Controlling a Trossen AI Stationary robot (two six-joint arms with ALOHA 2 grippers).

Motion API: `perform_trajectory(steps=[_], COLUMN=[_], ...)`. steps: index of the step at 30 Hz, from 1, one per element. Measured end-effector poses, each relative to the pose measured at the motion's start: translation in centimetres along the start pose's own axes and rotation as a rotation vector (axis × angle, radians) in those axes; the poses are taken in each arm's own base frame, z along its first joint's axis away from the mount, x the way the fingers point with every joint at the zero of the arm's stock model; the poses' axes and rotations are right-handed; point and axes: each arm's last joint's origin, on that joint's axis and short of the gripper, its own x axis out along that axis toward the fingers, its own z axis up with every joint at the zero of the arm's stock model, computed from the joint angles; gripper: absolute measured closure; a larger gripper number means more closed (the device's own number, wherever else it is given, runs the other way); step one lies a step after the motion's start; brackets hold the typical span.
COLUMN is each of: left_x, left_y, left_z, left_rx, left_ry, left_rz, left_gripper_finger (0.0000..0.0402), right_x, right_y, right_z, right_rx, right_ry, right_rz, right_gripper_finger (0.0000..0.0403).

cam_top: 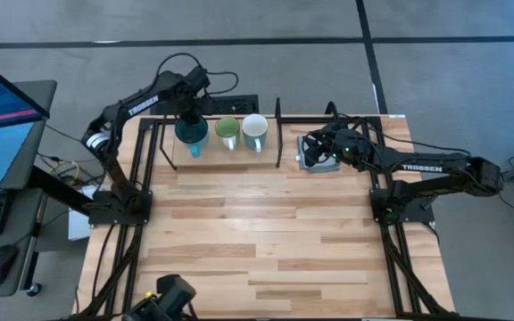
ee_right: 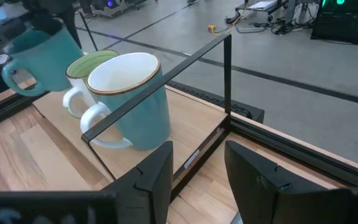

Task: Stack small to large cups/mugs on shelf
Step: Put the blue mug on the shelf

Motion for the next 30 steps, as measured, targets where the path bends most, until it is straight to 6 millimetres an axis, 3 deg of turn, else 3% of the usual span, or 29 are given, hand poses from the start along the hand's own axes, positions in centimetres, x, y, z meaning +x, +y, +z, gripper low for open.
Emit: perform_trajectory(steps=[15,30], left_x=[2.4,3.8], left_y=[0.6,1.4], left_z=[1.0,0.6], left_rx=[0.018,-0.026], left_ry=[-0.039,-0.002], left_rz=[-0.072,-0.109], left_gripper_finger=[0.0389,0.0389], right_x=[0.0,0.0], right_y=[0.0,0.0], right_z=[0.0,0.1], right_rx=[0.001,0.003], right_ry=[-0.001,-0.007], right_rz=[0.000,0.001], right_gripper_finger=[0.0236,0.0236])
